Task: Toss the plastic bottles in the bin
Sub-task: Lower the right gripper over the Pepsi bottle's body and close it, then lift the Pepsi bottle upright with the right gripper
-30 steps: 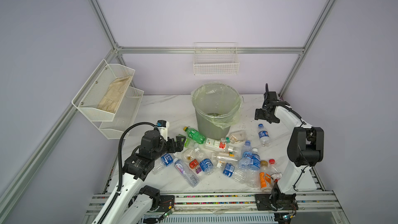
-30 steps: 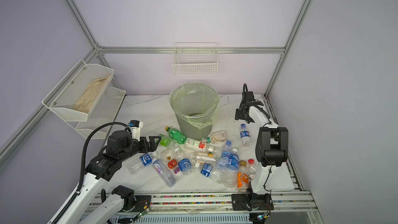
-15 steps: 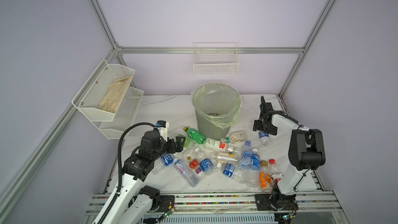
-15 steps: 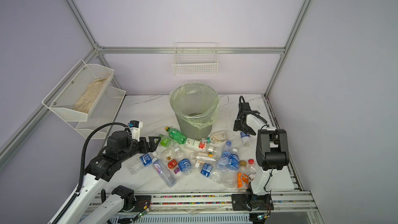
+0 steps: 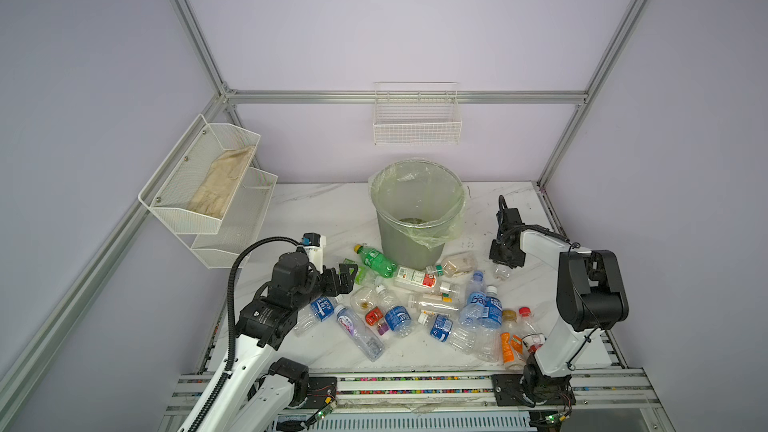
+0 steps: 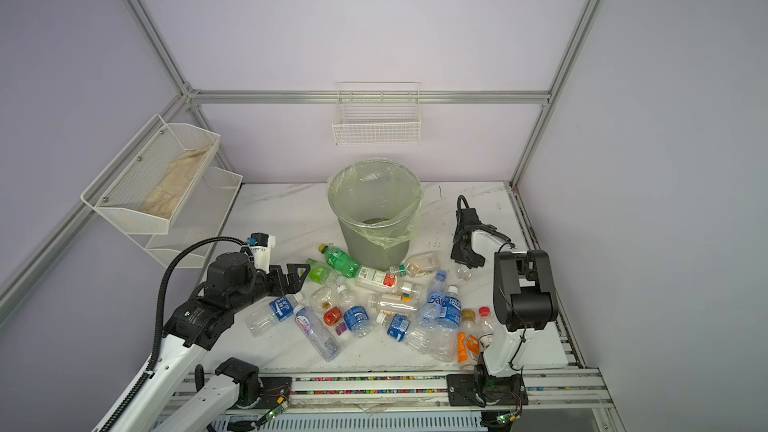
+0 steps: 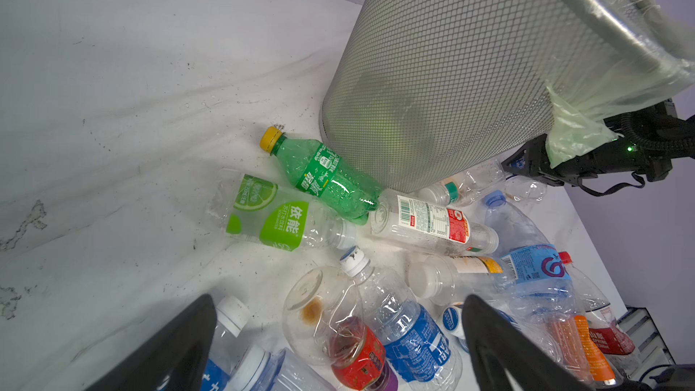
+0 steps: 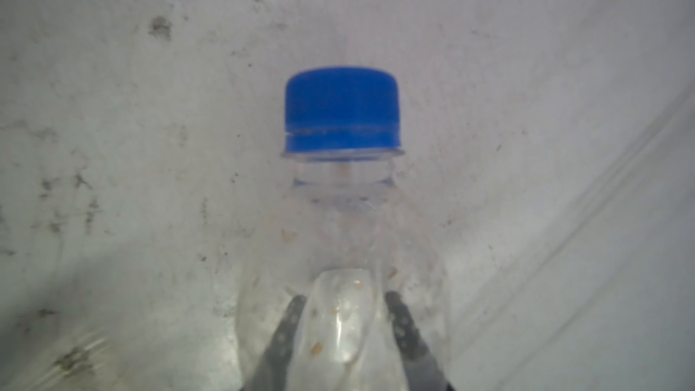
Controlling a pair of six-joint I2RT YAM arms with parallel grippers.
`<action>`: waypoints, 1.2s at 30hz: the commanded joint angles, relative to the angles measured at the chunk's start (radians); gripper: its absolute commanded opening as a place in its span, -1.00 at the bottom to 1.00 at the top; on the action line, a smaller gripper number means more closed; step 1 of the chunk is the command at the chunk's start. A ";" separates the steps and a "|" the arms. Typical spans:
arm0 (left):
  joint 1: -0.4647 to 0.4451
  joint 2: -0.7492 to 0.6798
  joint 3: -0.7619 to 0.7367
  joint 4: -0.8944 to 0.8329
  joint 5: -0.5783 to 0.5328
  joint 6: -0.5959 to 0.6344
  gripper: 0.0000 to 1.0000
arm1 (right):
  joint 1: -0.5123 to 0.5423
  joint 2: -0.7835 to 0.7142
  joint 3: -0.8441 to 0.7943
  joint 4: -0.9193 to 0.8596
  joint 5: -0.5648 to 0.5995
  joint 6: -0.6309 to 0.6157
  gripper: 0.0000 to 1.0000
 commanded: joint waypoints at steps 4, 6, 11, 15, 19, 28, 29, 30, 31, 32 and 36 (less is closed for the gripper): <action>-0.003 -0.027 -0.047 0.009 -0.005 -0.004 1.00 | 0.067 -0.082 0.028 -0.054 -0.010 0.014 -0.56; -0.003 -0.033 -0.047 0.007 -0.005 -0.005 1.00 | 0.090 -0.112 0.063 -0.079 -0.010 0.015 -0.56; -0.003 -0.061 -0.049 0.002 0.001 -0.001 1.00 | 0.168 -0.204 0.185 -0.133 -0.024 0.006 -0.57; -0.003 -0.085 -0.044 -0.001 0.016 0.015 1.00 | 0.202 -0.243 0.311 -0.202 0.003 0.008 -0.60; -0.003 -0.114 -0.051 0.004 0.016 0.019 1.00 | 0.218 -0.292 0.402 -0.228 0.019 0.019 -0.60; -0.003 -0.151 -0.070 0.019 0.019 0.016 1.00 | 0.242 -0.390 0.540 -0.158 -0.114 0.020 -0.64; -0.003 -0.151 -0.071 0.019 0.019 0.015 1.00 | 0.244 -0.390 0.552 -0.144 -0.143 0.024 -0.63; -0.003 -0.150 -0.071 0.021 0.018 0.013 1.00 | 0.247 -0.390 0.564 -0.135 -0.168 0.026 -0.63; -0.003 -0.149 -0.073 0.023 0.021 0.012 1.00 | 0.250 -0.390 0.576 -0.118 -0.198 0.030 -0.63; -0.003 -0.148 -0.074 0.025 0.022 0.011 1.00 | 0.252 -0.390 0.586 -0.096 -0.226 0.036 -0.63; -0.003 -0.144 -0.076 0.027 0.023 0.011 1.00 | 0.278 -0.375 0.643 -0.034 -0.275 0.053 -0.63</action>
